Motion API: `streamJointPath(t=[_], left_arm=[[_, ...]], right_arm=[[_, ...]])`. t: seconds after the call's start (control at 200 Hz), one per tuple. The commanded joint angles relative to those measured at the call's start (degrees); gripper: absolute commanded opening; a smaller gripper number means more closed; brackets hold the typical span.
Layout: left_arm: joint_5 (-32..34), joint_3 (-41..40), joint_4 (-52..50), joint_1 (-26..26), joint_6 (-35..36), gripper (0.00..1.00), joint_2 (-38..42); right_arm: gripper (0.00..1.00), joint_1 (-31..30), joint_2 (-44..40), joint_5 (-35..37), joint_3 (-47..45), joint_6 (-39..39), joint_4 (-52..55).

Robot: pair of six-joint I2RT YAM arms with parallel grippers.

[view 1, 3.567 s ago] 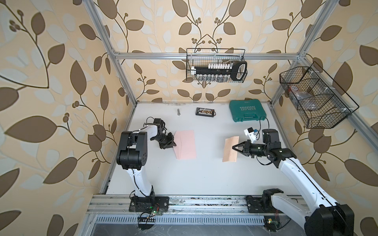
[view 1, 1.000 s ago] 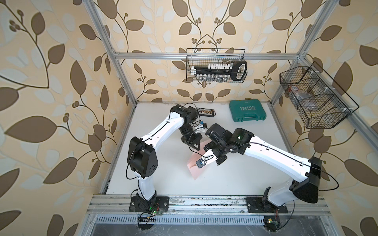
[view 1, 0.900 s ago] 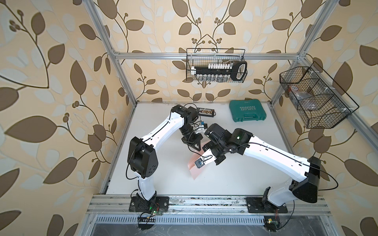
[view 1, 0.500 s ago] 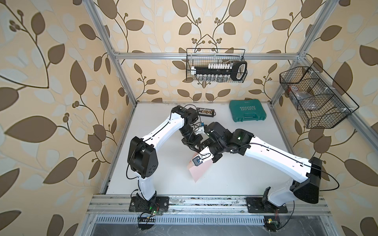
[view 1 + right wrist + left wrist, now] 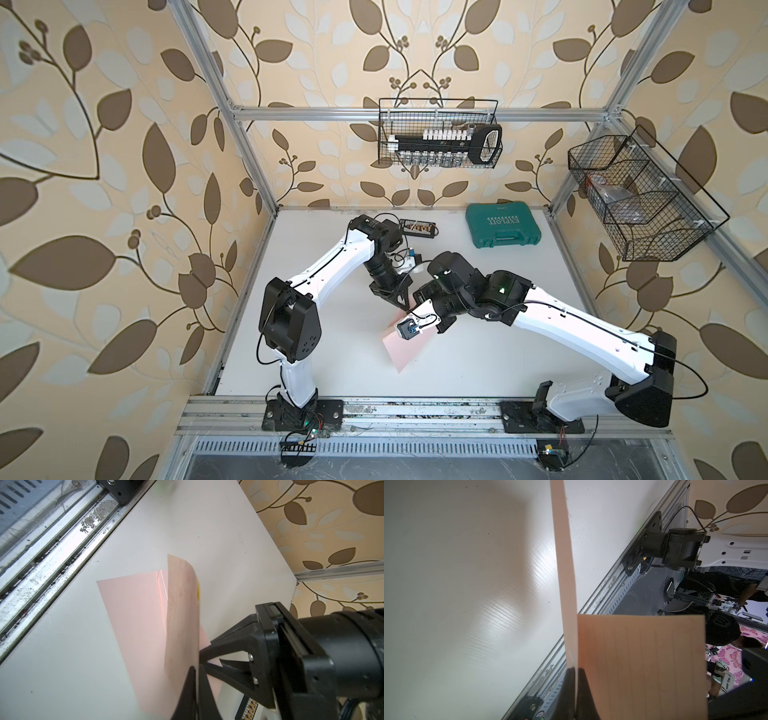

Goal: Fold the letter paper in half and place it into the envelope
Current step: Place the letter paper in the envelope.

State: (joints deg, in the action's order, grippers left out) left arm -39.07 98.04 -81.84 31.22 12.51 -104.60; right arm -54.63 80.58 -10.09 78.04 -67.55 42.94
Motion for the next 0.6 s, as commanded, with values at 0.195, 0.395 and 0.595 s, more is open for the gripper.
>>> streamJointPath(t=[0.195, 0.395, 0.595], left_arm=[[-2.52, -1.15, -2.48, 0.71, 1.24, 0.00, 1.47], [-2.32, -1.14, -2.52, 0.86, 1.15, 0.00, 1.34], [-3.23, -0.75, -2.66, 0.80, 1.22, 0.00, 1.32]], right_arm=[[0.00, -0.47, -1.98, 0.50, -1.95, 0.63, -3.78], [0.00, -0.56, -2.62, 0.94, -2.76, 0.71, -4.92], [0.00, -0.63, -2.96, 1.10, -5.09, 0.60, -5.17]])
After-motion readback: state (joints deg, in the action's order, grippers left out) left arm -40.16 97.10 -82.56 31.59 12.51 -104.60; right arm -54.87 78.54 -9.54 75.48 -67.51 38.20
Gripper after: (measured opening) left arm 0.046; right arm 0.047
